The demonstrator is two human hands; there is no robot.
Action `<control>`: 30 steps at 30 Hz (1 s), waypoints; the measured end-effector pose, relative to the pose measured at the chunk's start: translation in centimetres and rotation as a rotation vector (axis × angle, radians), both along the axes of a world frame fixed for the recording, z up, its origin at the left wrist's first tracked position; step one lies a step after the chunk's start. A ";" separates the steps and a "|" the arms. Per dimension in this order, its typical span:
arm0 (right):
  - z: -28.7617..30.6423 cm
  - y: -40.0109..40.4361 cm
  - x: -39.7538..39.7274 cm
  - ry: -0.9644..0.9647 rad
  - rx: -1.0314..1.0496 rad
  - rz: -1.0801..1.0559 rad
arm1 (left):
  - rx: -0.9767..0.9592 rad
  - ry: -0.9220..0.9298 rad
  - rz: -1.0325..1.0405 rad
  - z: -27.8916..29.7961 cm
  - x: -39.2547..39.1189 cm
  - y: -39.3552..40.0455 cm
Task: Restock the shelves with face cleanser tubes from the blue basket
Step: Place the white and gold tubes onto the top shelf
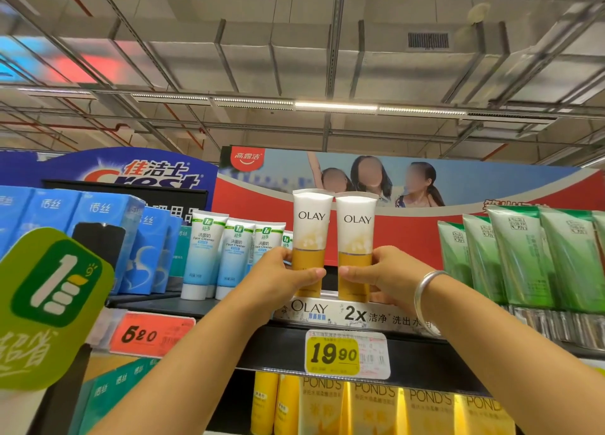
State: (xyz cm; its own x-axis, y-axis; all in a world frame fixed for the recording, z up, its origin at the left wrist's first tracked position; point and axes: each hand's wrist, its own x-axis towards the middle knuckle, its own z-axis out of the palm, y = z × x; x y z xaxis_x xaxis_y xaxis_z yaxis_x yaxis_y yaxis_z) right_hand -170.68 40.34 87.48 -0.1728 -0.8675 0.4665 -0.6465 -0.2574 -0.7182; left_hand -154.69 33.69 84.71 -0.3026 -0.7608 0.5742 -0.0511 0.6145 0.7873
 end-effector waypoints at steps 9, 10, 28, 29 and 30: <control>0.3 0.0 0.6 0.048 -0.048 -0.031 | -0.033 -0.032 0.018 0.8 0.6 0.4; 0.3 0.3 0.8 0.048 -0.087 -0.030 | -0.055 -0.025 0.040 1.0 0.7 0.8; -9.5 9.1 3.9 -0.362 -0.430 0.016 | -0.124 0.412 -0.410 -9.8 1.3 8.9; -11.1 9.6 3.3 -0.435 -0.441 0.011 | -0.067 0.370 -0.443 -11.1 0.7 8.6; -12.7 10.1 2.6 -0.505 -0.439 -0.003 | -0.008 0.326 -0.476 -12.4 0.0 8.4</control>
State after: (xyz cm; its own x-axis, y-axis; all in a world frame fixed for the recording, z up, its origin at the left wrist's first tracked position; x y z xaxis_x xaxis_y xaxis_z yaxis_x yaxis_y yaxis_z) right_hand -168.05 50.46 74.78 -0.4645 -0.6145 0.6377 -0.2599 -0.5938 -0.7615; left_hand -154.67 42.13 72.31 -0.4170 -0.5791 0.7006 0.4769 0.5168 0.7110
